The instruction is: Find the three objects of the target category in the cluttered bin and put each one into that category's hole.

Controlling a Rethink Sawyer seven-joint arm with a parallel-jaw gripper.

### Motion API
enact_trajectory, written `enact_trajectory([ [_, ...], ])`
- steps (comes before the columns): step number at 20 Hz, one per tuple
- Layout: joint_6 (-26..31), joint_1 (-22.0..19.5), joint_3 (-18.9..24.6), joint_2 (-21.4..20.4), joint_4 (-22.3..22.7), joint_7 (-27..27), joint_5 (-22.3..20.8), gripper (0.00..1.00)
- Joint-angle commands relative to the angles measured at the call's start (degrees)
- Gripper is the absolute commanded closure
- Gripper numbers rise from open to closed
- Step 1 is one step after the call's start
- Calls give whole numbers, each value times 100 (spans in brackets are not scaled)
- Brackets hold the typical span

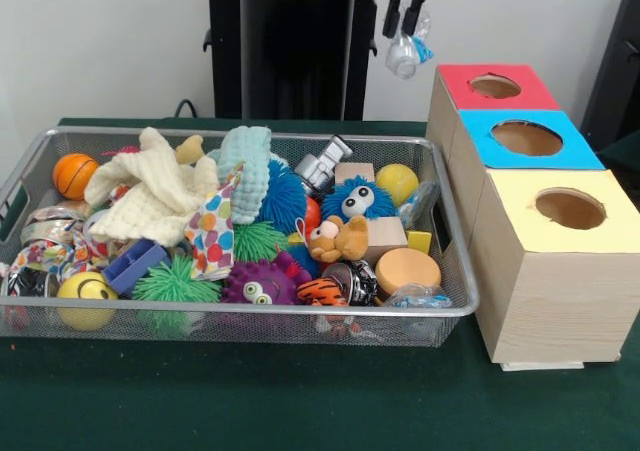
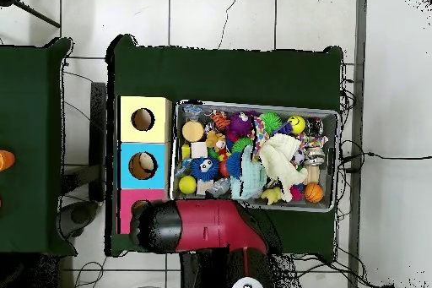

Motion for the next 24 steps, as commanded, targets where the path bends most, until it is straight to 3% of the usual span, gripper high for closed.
enact_trajectory([
  [1, 394, 69, 513, 249, -505, 736, 326, 100],
  [15, 743, 503, 447, 750, -1289, 1068, 651, 100],
  [24, 1260, 851, 273, 733, -1577, 1422, 1002, 100],
])
